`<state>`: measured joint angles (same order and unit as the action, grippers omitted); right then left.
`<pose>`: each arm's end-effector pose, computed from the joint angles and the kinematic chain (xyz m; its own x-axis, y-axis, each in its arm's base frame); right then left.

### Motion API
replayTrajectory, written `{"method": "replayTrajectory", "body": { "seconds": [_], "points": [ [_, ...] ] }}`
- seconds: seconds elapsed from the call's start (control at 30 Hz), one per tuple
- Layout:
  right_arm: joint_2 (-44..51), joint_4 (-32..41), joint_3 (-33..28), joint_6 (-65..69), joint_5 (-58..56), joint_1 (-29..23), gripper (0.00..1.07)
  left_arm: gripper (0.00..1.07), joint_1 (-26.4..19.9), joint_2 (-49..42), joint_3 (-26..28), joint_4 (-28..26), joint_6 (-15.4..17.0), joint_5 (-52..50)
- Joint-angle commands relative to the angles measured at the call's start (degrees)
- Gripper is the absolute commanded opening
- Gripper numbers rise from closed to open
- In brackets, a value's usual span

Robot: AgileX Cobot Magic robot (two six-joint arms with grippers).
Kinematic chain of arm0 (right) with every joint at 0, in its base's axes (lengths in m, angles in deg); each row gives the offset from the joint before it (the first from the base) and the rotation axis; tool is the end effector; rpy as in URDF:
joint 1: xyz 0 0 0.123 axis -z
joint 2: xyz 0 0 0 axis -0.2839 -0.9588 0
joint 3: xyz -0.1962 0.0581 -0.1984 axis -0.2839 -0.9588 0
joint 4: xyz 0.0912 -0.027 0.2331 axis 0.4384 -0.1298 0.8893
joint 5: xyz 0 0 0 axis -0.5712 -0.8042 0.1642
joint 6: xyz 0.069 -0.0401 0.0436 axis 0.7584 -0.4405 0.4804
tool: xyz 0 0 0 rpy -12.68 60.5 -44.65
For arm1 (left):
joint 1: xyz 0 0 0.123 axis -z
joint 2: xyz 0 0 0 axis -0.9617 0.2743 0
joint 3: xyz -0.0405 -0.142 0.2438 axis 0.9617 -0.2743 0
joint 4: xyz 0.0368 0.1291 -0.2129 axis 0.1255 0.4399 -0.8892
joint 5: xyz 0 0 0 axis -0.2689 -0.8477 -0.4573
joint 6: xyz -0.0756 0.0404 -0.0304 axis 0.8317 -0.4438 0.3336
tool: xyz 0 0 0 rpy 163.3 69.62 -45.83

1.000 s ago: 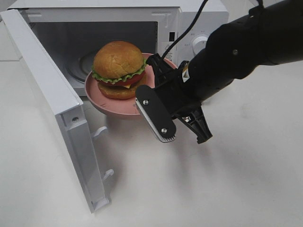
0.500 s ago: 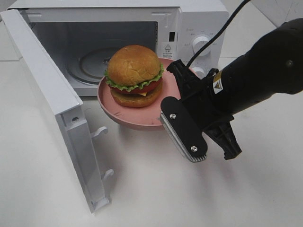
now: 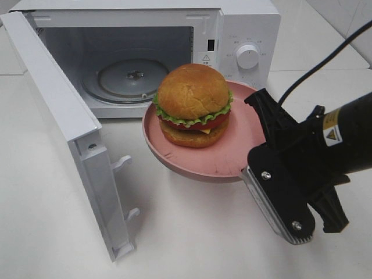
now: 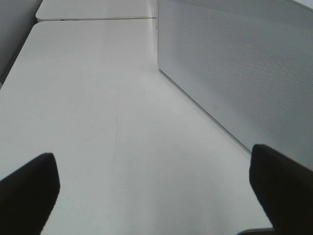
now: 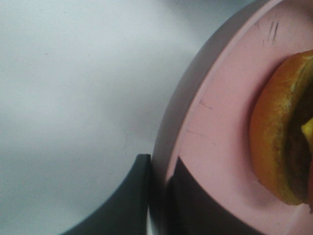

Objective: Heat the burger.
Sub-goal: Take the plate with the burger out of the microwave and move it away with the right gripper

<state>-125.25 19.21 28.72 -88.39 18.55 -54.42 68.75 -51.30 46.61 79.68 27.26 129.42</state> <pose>0.1857 0.1436 0.2135 0.5711 -0.8202 -0.0326 -0.6445 -0.4234 -0.6367 -0.0086 -0.0132 0.2818 -0.4461 0.0228 -0.8947 0.0576 0.9983 -0.0033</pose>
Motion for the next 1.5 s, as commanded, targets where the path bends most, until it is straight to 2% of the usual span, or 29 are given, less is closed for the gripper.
{"method": "replayTrajectory", "body": {
  "seconds": [0.03, 0.23, 0.43, 0.5, 0.6, 0.67, 0.77, 0.83, 0.87, 0.93, 1.03, 1.1, 1.2, 1.5],
  "points": [
    [4.35, 0.00, -2.18, 1.43, 2.12, 0.00, 0.00, 0.98, -0.17, -0.29, -0.17, -0.17, 0.40, -0.74],
    [11.23, -0.06, -6.70, 2.06, -1.49, 0.00, 0.01, 0.98, -0.17, -0.29, -0.17, -0.17, 0.40, -0.74],
    [15.07, -0.52, -8.54, 4.41, -4.47, 0.00, 0.01, 0.98, -0.17, -0.29, -0.17, -0.17, 0.40, -0.74],
    [18.51, -4.58, -9.63, 8.82, -7.51, 0.00, 0.01, 0.98, -0.17, -0.29, -0.17, -0.17, 0.40, -0.74],
    [19.25, -6.25, -9.74, 10.83, -8.54, 0.00, 0.01, 0.98, -0.17, -0.29, -0.17, -0.17, 0.40, -0.74],
    [21.37, -12.78, -10.20, 20.23, -11.40, 0.00, 0.01, 0.98, -0.17, -0.29, -0.17, -0.17, 0.40, -0.74],
    [21.60, -14.78, -10.31, 23.15, -12.03, 0.00, 0.02, 0.98, -0.17, -0.29, -0.17, -0.17, 0.40, -0.74],
    [22.29, -20.91, -10.49, 30.88, -13.35, 0.00, 0.02, 0.98, -0.17, -0.29, -0.17, -0.17, 0.40, -0.74],
    [22.29, -20.91, -10.49, 30.88, -13.35, 0.00, 0.02, 0.98, -0.17, -0.29, -0.17, -0.17, 0.40, -0.74],
    [22.29, -26.59, -10.49, 42.28, -14.90, 0.00, 0.02, 0.98, -0.17, -0.29, -0.17, -0.17, 0.40, -0.74],
    [22.29, -27.90, -10.49, 45.15, -14.90, 0.00, 0.03, 0.98, -0.17, -0.29, -0.17, -0.17, 0.40, -0.74],
    [22.29, -31.68, -10.49, 54.60, -15.01, 0.00, 0.03, 0.98, -0.17, -0.29, -0.17, -0.17, 0.40, -0.74],
    [22.29, -34.03, -10.49, 59.36, -16.21, 0.00, 0.03, 0.98, -0.17, -0.29, -0.17, -0.17, 0.40, -0.74],
    [22.12, -39.65, -10.49, 67.84, -21.14, 0.00, 0.04, 0.98, -0.17, -0.29, -0.17, -0.17, 0.40, -0.74]
  ]
}}
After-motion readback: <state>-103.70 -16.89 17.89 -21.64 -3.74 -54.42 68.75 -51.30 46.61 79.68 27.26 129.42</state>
